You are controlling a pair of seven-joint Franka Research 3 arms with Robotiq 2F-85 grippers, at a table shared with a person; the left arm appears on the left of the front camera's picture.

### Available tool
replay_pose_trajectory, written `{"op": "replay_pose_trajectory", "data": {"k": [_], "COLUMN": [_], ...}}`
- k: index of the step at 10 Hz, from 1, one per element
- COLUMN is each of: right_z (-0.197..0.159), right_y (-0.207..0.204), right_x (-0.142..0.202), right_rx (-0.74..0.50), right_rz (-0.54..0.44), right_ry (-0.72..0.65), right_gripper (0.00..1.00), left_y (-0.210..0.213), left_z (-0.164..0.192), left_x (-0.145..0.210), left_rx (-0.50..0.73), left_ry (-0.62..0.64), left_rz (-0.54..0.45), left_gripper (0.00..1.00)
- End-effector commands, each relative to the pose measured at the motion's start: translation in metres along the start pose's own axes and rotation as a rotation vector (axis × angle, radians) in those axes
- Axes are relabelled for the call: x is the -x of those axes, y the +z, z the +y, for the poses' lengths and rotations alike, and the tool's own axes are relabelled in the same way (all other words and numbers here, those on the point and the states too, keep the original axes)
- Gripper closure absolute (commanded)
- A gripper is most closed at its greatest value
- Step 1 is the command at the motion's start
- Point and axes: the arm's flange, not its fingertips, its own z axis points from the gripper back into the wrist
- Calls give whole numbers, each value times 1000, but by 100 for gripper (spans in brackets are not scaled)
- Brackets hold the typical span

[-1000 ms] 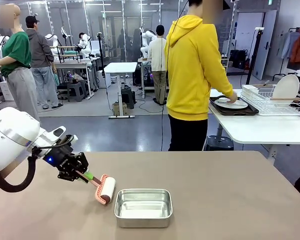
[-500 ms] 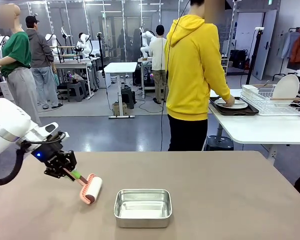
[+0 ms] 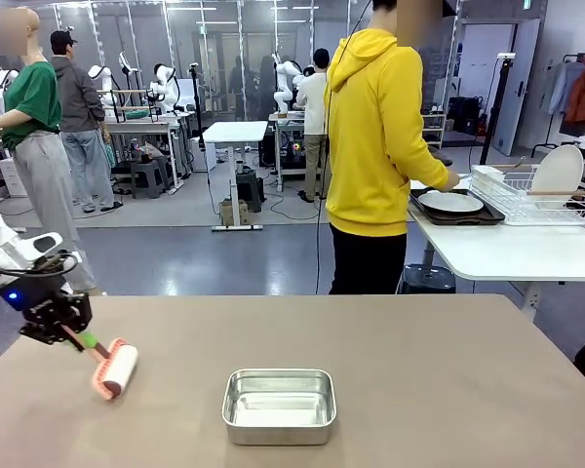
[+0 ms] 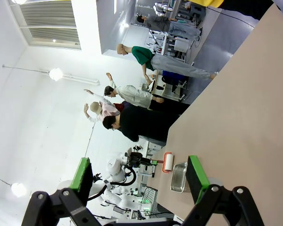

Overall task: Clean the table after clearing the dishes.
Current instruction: When the right (or left) Handle tray is removed, use the right hand (or left hand) to clean the right (or left) side of the table with the Lint Roller.

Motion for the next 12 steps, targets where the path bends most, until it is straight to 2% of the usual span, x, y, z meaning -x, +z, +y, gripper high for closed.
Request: {"op": "replay_pose_trajectory", "data": {"k": [1, 3, 4, 5, 7, 8, 9, 12], "right_z": [3, 3, 3, 3, 3, 3, 3, 3], "right_y": [1, 1, 1, 1, 1, 1, 1, 1], "right_x": [3, 3, 3, 3, 3, 3, 3, 3], "right_rx": [-6, -6, -6, -6, -6, -6, -6, -6], "right_rz": [6, 6, 6, 6, 6, 6, 6, 6], "right_ry": [6, 6, 6, 6, 6, 6, 6, 6], "right_gripper": [0, 0, 0, 0, 0, 0, 0, 0], "left_y": [9, 37, 47, 63, 110, 120, 89, 89], "left_z": [13, 11, 1, -16, -44, -46, -37, -37], "left_x": [28, 39, 46, 57, 90, 104, 66, 66], "left_rx": [-136, -135, -101, -118, -44, -2, -84, -84], "left_ry": [31, 38, 2, -64, -181, -214, -116, -116], "left_rz": [27, -5, -16, -26, -80, -105, -54, -54], "left_gripper": [80, 80, 80, 80, 80, 80, 80, 80]}}
